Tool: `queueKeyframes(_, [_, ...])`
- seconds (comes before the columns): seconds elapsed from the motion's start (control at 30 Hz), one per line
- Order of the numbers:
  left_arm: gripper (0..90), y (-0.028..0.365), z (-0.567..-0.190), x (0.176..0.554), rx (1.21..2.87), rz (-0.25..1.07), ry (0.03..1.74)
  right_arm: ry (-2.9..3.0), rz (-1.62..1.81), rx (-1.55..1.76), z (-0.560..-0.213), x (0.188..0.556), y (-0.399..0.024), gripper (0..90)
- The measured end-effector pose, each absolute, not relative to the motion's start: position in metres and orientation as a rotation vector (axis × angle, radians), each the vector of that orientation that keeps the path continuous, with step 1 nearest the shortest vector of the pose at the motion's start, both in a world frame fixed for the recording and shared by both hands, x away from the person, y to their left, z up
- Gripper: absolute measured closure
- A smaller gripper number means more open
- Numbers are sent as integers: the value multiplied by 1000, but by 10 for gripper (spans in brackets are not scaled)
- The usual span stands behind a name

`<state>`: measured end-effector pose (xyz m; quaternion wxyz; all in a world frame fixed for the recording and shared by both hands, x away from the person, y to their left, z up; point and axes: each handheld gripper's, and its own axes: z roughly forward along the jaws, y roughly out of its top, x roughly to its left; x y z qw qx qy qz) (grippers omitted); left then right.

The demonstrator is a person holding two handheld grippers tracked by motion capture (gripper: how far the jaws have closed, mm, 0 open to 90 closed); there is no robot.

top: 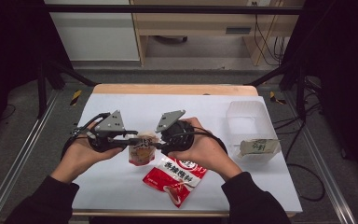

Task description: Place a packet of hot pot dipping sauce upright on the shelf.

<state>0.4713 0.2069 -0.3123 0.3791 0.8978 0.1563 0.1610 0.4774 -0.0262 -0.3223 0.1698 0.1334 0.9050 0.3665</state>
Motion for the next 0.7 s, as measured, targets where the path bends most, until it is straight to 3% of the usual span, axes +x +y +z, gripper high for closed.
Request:
queueKeyframes(0.2, [729, 208, -307, 469, 2289, 404, 380, 2575, 989, 355, -321, 480, -27, 298])
queueKeyframes(0.33, [729, 208, -302, 468, 2295, 401, 357, 2614, 977, 358, -319, 485, -24, 248])
queueKeyframes(0.7, [729, 206, -300, 464, 2302, 370, 301, 2722, 919, 268, -314, 495, -13, 378])
